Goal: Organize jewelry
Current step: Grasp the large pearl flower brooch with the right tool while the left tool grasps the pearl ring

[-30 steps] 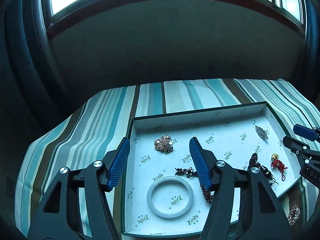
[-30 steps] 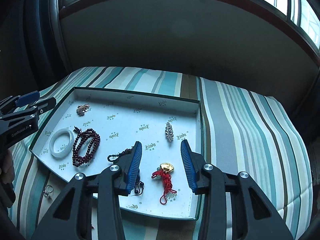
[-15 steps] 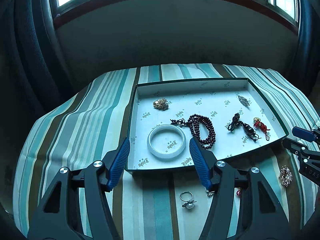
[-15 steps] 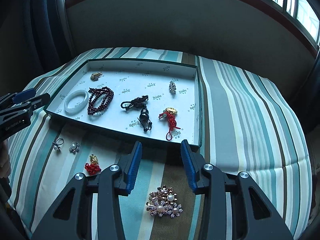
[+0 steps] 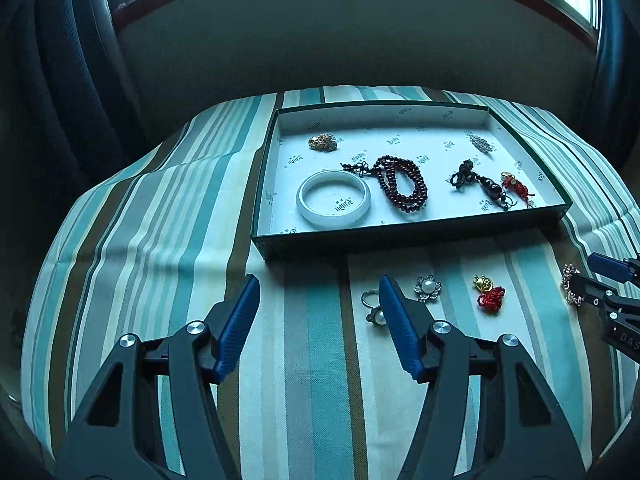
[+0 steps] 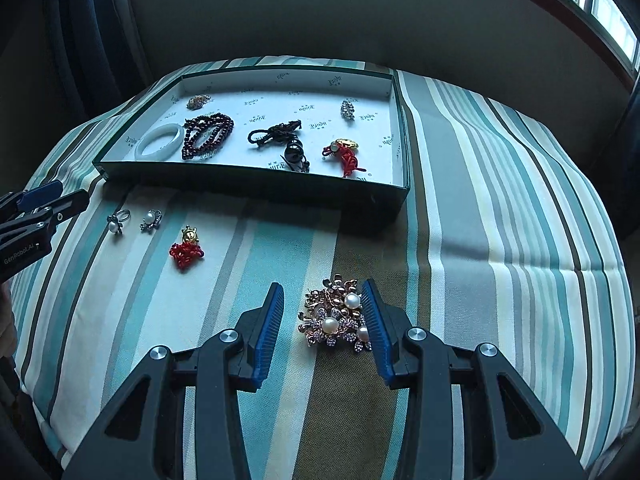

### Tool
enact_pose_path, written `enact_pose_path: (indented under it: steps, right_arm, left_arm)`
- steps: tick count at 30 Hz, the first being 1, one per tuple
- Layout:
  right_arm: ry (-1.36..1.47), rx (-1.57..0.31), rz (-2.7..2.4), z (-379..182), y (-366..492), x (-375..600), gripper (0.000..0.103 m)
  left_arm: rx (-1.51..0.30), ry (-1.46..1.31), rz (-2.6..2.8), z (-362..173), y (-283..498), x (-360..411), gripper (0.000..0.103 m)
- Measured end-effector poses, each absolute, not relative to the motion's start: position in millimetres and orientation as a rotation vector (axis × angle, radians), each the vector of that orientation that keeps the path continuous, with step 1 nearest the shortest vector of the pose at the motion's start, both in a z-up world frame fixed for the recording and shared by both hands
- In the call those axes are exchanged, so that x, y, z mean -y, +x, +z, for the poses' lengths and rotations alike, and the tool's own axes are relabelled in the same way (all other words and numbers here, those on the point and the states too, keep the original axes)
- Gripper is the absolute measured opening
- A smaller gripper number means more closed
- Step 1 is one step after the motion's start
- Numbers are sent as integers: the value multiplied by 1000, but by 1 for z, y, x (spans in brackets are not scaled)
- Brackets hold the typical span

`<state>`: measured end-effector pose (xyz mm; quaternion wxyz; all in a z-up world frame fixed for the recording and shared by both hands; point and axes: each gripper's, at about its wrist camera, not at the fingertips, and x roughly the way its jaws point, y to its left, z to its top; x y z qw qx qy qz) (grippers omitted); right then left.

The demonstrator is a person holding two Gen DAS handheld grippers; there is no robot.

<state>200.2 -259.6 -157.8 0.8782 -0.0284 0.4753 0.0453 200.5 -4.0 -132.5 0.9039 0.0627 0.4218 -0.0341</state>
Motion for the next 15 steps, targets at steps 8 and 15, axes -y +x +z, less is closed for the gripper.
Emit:
enact_pose_path:
  steps: [8,15]
  right_arm:
    - [-66,-1024,95,-170,201,261,47]
    - [-69,-1034,86,-175,203,264,50]
  left_arm:
    - [-900,124,-66,-141,195,1,62]
    - [-913,119,-68,-145,196,1,62]
